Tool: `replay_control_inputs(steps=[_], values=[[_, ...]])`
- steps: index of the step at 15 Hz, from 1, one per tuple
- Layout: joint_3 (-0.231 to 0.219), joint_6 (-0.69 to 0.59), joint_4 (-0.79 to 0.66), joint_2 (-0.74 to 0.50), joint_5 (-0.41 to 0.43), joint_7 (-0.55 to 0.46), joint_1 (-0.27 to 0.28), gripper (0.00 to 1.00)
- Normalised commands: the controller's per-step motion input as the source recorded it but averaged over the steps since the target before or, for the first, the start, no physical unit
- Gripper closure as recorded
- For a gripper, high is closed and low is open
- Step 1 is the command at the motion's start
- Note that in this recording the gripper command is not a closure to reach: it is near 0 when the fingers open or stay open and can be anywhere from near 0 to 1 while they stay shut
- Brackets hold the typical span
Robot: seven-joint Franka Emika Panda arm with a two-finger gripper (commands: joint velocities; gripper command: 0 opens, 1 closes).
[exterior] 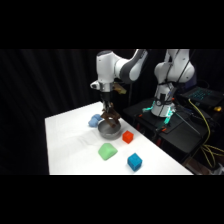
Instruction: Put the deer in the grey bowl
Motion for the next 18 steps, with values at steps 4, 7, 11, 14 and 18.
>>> replay_control_inputs(steps=[4, 7, 11, 14, 18], values=[[0.027, 0.3, 0.1, 0.23, 0.001, 0.1, 0.051, 0.31], [0.003, 0.02, 0.21, 0.17, 0.017, 0.08, 0.083, 0.0], [-0.059, -0.22, 0.23, 0.05, -0.091, 0.12, 0.092, 0.0], [-0.079, -0.38, 0.25, 0.03, -0.185, 0.2, 0.106, 0.0], [-0.031, -0.47, 0.24, -0.14, -0.101, 0.06, 0.069, 0.0]])
